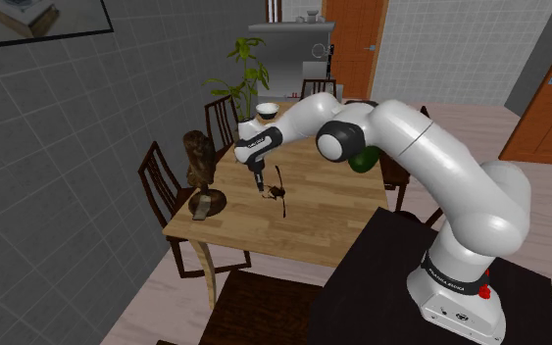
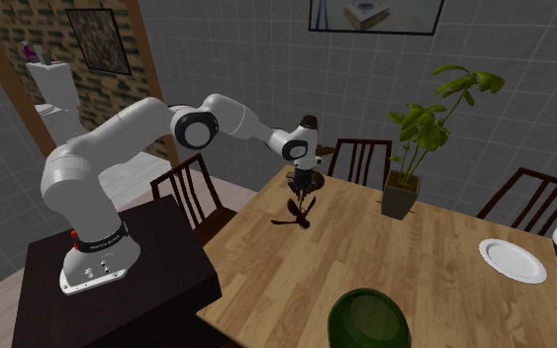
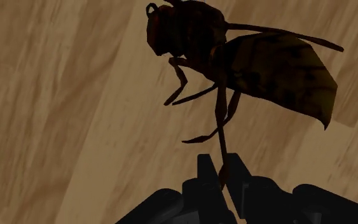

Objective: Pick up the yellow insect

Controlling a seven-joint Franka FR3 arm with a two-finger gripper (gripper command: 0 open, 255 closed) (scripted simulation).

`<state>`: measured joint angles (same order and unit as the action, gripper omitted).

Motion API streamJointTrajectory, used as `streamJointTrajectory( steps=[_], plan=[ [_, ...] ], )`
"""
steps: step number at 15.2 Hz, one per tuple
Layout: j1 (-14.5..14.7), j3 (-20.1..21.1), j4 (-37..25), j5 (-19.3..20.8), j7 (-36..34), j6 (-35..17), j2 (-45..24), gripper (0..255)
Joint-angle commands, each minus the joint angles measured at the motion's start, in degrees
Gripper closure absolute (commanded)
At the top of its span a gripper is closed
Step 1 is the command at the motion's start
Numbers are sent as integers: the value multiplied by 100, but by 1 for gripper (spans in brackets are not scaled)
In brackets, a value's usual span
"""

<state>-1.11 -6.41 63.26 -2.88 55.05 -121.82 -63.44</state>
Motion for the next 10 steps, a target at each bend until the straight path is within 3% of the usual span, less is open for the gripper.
streamJointTrajectory(
  steps=[1,10],
  plan=[
    [0,-6,77,4,12,51,129,255],
    [21,-27,253,20,24,288,542,255]
  ],
)
